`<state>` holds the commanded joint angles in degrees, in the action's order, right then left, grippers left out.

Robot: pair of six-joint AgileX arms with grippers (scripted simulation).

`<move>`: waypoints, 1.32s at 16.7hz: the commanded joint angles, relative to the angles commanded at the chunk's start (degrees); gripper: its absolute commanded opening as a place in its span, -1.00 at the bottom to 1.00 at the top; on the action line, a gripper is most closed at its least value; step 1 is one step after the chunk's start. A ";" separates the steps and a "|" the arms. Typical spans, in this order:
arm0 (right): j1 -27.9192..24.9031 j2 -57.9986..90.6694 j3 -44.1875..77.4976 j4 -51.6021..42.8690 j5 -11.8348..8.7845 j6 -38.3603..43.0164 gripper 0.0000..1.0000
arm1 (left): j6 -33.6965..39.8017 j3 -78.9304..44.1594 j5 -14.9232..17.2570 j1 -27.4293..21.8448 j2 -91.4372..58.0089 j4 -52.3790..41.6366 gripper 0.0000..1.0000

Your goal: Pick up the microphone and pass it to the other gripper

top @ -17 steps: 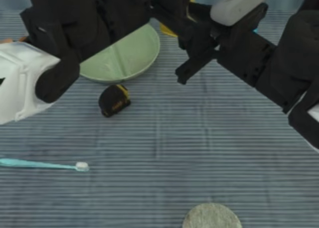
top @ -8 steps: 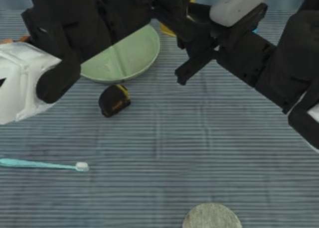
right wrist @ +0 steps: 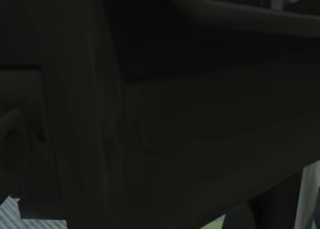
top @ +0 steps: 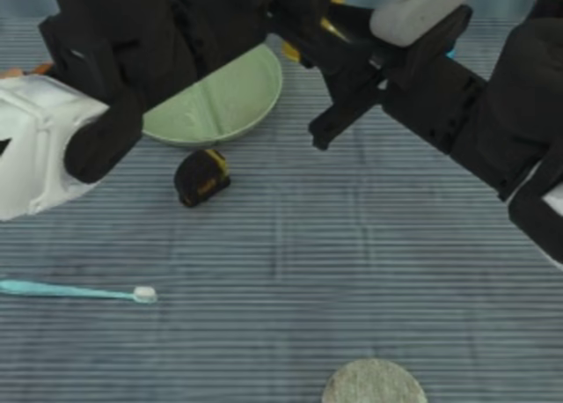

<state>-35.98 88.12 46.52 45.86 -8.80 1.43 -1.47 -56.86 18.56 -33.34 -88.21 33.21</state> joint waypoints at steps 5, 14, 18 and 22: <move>0.00 0.00 0.00 0.00 0.00 0.00 0.66 | 0.00 0.00 0.00 0.00 0.00 0.00 -1.00; 0.00 0.00 0.00 0.00 0.00 0.00 1.00 | 0.00 0.00 0.00 0.00 0.00 0.00 -1.00; 0.50 -0.39 -1.49 -0.22 0.16 -0.29 1.00 | -0.35 -0.16 0.01 0.59 0.71 -0.25 -1.00; 1.56 -8.62 -8.42 -1.40 -1.03 -0.32 1.00 | -0.40 2.15 3.72 5.07 3.12 -0.53 -1.00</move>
<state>-34.42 79.49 38.09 44.46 -9.83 1.11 -1.87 -54.71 22.29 -28.27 -85.09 32.68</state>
